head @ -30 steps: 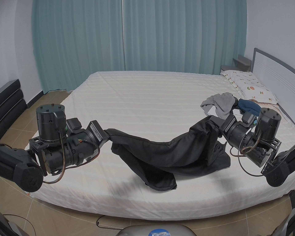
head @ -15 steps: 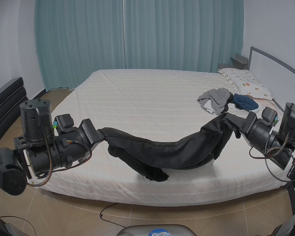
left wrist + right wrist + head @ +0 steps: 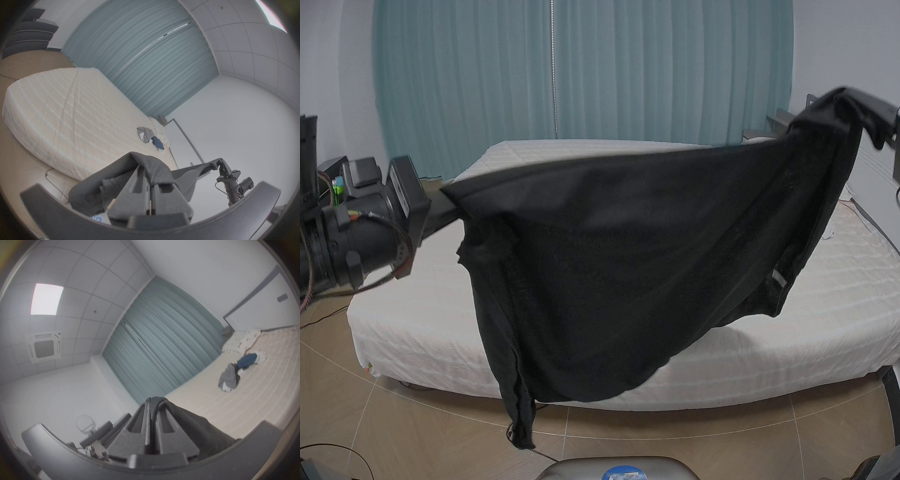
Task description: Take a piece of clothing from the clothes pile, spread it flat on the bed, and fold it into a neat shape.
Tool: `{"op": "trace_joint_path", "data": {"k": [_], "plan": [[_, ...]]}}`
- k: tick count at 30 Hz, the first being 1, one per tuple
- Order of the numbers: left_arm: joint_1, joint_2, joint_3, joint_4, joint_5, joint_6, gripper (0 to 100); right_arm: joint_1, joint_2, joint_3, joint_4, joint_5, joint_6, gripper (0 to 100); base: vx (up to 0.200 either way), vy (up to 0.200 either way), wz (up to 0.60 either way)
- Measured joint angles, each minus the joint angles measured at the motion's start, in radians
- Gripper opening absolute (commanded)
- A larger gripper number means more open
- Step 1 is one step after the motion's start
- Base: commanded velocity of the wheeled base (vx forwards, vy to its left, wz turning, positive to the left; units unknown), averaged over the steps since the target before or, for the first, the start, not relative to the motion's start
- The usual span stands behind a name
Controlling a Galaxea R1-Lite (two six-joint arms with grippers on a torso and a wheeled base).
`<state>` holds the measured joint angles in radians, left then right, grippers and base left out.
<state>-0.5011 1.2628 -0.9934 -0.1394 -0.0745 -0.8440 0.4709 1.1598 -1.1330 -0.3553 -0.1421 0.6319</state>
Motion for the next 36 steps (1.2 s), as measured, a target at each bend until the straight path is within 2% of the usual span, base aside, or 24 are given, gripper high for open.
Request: {"op": "trace_joint_path", "data": {"k": [5,10,17,30,36], "plan": [[0.041,0.017,-0.141,0.094,0.003,0.006,0,-0.046,0.071,-0.231,0.092,-0.004,-0.012,0,0.0,0.0,0.0],[0.091,0.094,-0.257,0.151,0.001,0.006,0,-0.091,0.217,-0.348,0.125,-0.009,-0.02,0,0.08,0.0,0.0],[0.149,0.265,-0.383,0.182,-0.003,-0.01,0,-0.147,0.444,-0.435,0.029,-0.014,-0.024,0,0.2,0.0,0.0],[0.188,0.537,-0.504,0.175,-0.01,-0.063,0,-0.185,0.733,-0.534,-0.082,-0.027,-0.018,0,0.2,0.0,0.0],[0.207,0.626,-0.537,0.175,-0.061,-0.128,0,-0.189,0.839,-0.537,-0.168,-0.06,-0.017,0,0.2,0.0,0.0]]}}
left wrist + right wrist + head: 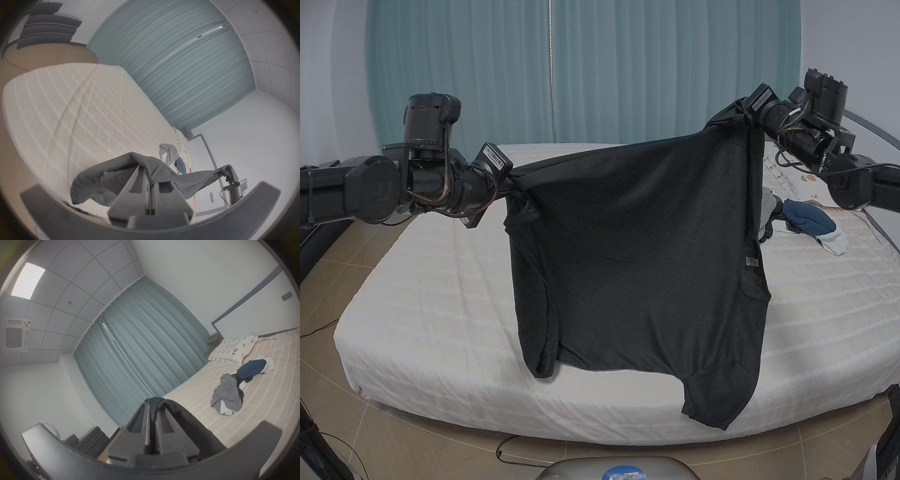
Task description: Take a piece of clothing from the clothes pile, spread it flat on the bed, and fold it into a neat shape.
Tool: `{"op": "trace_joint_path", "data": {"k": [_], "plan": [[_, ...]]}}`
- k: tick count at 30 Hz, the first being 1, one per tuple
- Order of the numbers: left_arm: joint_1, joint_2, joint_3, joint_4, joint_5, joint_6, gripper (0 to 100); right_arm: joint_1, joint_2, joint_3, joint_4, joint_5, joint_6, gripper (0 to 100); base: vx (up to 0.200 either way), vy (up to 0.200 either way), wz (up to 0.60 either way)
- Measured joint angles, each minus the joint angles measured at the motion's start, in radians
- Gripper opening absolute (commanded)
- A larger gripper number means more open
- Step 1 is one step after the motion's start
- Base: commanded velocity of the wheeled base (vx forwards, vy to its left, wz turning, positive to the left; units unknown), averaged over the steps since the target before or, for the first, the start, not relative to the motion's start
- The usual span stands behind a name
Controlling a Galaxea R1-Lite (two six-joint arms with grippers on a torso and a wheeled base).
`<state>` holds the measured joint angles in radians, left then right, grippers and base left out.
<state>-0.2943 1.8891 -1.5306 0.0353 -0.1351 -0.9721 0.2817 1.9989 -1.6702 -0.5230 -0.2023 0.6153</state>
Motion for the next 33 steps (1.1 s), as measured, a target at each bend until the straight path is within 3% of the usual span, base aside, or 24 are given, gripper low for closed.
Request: {"op": "trace_joint_path", "data": {"k": [5,13,23,24,25,26,33], "plan": [[0.016,0.077,-0.016,0.0,-0.017,-0.009,0,0.001,0.08,0.001,-0.02,-0.007,0.001,0,0.2,0.0,0.0],[0.022,0.24,-0.098,0.0,-0.019,-0.01,0,0.001,0.234,-0.012,-0.059,-0.015,0.001,0,0.0,0.0,0.0],[0.014,0.427,-0.219,0.0,-0.019,-0.022,0,-0.009,0.445,-0.091,-0.119,-0.074,0.002,0,0.0,0.0,0.0],[0.013,0.449,-0.242,0.002,-0.018,-0.03,100,-0.011,0.469,-0.105,-0.12,-0.08,0.001,0,0.0,0.0,0.0],[0.013,0.466,-0.262,0.004,-0.017,-0.038,100,-0.011,0.487,-0.116,-0.12,-0.084,0.001,0,0.0,0.0,0.0],[0.013,0.487,-0.288,0.007,-0.015,-0.046,100,-0.013,0.507,-0.128,-0.12,-0.088,0.001,100,0.0,0.0,0.0],[0.012,0.625,-0.428,0.068,-0.005,-0.071,100,-0.021,0.634,-0.182,-0.115,-0.099,-0.005,100,0.0,0.0,0.0]]}}
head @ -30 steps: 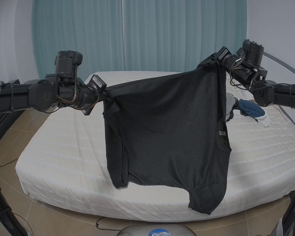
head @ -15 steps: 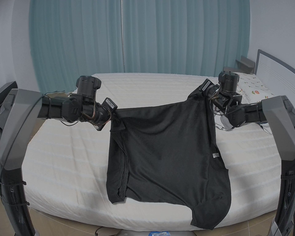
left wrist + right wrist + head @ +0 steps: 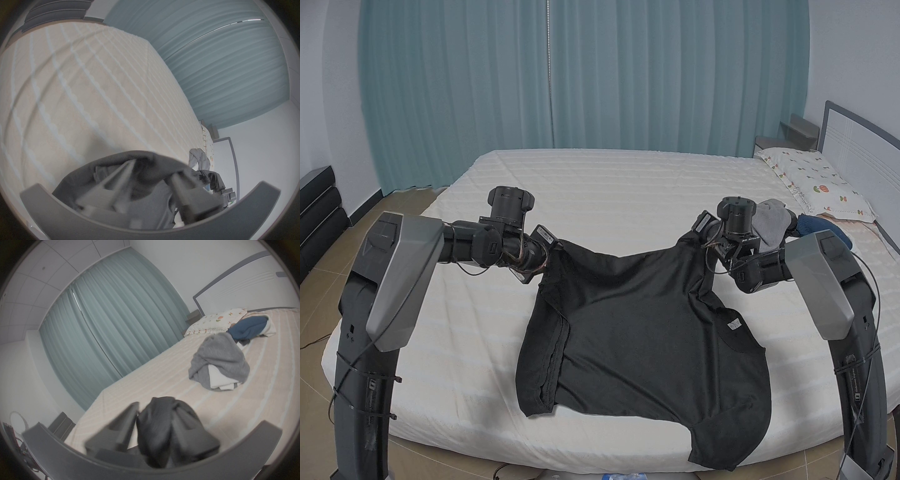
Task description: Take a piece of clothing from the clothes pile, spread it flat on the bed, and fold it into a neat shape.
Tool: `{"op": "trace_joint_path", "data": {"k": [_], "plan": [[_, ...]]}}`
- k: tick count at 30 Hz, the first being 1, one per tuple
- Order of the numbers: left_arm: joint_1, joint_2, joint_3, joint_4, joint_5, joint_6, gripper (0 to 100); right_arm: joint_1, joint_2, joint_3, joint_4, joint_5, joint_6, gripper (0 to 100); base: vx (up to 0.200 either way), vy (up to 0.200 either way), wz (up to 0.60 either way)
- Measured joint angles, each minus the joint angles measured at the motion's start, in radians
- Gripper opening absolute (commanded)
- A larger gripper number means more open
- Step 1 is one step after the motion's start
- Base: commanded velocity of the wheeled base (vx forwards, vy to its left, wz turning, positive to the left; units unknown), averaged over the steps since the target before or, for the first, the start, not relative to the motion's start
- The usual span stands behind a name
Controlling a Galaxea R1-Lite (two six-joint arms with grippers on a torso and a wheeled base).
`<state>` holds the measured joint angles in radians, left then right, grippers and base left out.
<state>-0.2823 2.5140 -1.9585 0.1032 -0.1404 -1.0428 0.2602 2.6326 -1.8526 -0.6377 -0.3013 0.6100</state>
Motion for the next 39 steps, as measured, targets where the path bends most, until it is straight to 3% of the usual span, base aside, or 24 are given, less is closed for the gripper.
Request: {"op": "trace_joint_path", "data": {"k": [12,18,26,39], "plan": [[0.036,0.049,-0.039,0.128,0.009,-0.004,100,-0.084,0.036,0.028,0.104,-0.001,0.007,100,0.0,0.0,0.0],[0.06,0.0,0.01,0.167,-0.019,-0.007,100,-0.119,-0.048,0.163,0.133,0.051,0.041,100,0.0,0.0,0.0],[0.076,-0.137,0.231,0.151,-0.097,-0.009,100,-0.137,-0.169,0.377,0.133,0.122,0.108,100,0.0,0.0,0.0],[0.086,-0.368,0.757,-0.158,-0.17,-0.01,100,-0.142,-0.284,0.57,0.071,0.179,0.154,100,0.0,0.0,0.0]]}}
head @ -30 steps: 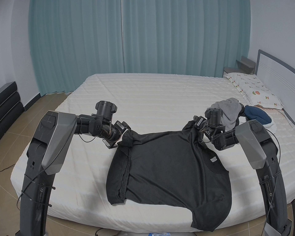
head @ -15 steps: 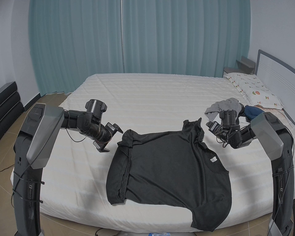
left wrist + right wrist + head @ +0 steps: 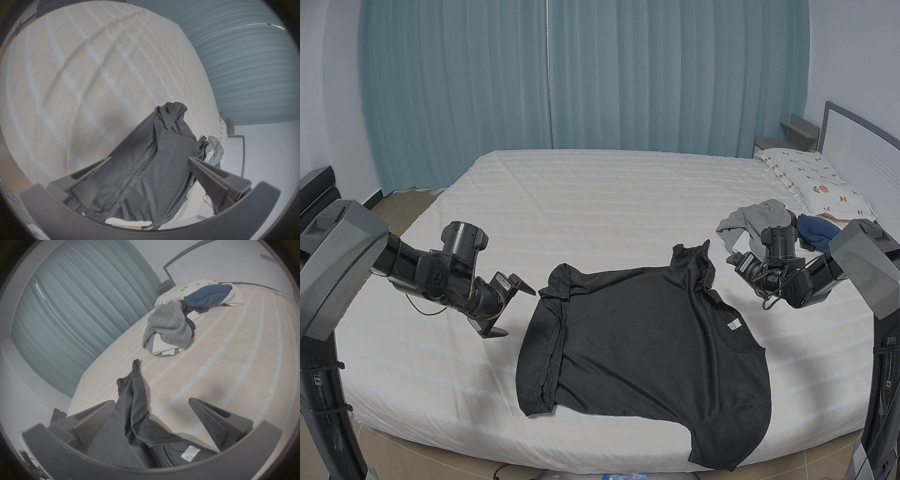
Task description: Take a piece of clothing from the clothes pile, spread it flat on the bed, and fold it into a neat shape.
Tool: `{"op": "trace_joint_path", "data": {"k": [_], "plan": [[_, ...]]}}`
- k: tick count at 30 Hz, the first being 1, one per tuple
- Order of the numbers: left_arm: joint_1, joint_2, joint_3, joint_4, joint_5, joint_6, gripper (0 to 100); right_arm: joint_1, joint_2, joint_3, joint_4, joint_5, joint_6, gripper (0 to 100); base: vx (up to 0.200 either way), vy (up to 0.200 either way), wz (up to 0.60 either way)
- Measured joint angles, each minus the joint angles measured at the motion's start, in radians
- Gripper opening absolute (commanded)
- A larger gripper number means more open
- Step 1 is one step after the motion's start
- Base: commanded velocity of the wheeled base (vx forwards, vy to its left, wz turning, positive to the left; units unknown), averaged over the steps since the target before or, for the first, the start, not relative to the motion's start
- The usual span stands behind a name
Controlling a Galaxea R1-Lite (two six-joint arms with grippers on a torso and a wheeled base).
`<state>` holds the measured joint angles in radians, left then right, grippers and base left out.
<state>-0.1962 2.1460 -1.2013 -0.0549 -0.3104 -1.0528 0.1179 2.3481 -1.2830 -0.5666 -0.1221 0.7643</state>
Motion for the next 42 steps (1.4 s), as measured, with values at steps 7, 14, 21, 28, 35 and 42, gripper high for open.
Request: {"op": "trace_joint_path", "data": {"k": [7,14,21,28,35,42], "plan": [[-0.012,-0.066,0.2,-0.275,-0.035,-0.073,100,0.006,-0.004,0.024,-0.035,0.014,-0.034,100,0.0,0.0,0.0],[-0.015,-0.109,0.384,-0.527,-0.063,-0.138,100,0.033,0.018,0.043,-0.053,0.017,-0.056,100,0.0,0.0,0.0],[-0.013,-0.111,0.442,-0.57,-0.07,-0.153,100,0.06,0.064,0.055,-0.077,0.015,-0.106,100,0.0,0.0,0.0],[-0.014,-0.09,0.442,-0.57,-0.069,-0.154,100,0.06,0.101,0.036,-0.078,0.01,-0.128,100,0.0,0.0,0.0],[-0.014,-0.084,0.442,-0.571,-0.07,-0.154,100,0.059,0.132,0.031,-0.089,0.01,-0.149,0,0.0,0.0,0.0],[-0.014,-0.082,0.445,-0.573,-0.07,-0.151,100,0.051,0.148,0.028,-0.099,0.01,-0.151,0,0.0,0.0,0.0]]}}
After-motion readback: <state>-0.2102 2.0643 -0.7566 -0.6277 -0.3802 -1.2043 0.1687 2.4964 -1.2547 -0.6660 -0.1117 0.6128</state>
